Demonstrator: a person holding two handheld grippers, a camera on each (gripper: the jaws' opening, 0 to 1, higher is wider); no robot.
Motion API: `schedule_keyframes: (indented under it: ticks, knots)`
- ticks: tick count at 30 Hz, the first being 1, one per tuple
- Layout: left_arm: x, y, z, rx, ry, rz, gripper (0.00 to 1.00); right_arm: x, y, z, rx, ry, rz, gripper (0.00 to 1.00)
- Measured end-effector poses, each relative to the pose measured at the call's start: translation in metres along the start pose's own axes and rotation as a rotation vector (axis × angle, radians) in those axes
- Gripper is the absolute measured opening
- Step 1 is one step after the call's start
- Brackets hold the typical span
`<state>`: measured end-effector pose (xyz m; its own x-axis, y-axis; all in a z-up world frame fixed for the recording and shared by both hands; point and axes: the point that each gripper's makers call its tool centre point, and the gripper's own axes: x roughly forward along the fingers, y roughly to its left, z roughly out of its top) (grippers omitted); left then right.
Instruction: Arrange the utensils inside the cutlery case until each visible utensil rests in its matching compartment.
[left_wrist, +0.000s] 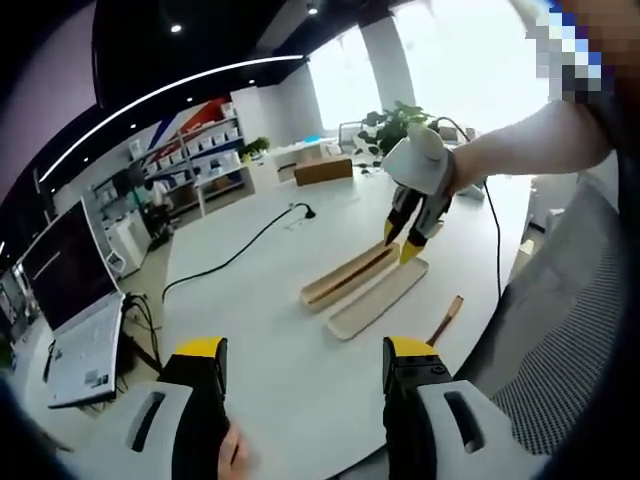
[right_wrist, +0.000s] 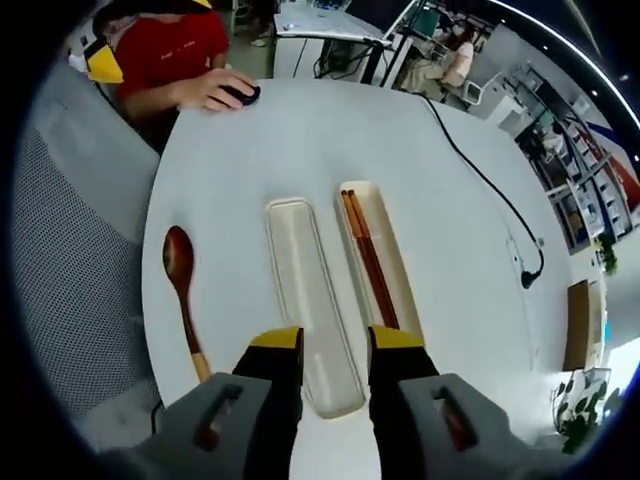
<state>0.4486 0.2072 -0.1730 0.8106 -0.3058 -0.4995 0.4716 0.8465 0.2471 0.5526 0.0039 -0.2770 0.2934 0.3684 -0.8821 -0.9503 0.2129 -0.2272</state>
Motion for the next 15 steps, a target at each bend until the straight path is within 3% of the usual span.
schedule_keyframes:
  ticks: [15]
  knots:
    - [-0.004, 0.002, 0.004, 0.006, -0.024, 0.017, 0.65, -0.013, 0.037, -0.004, 0.036, -0.029, 0.033, 0.25]
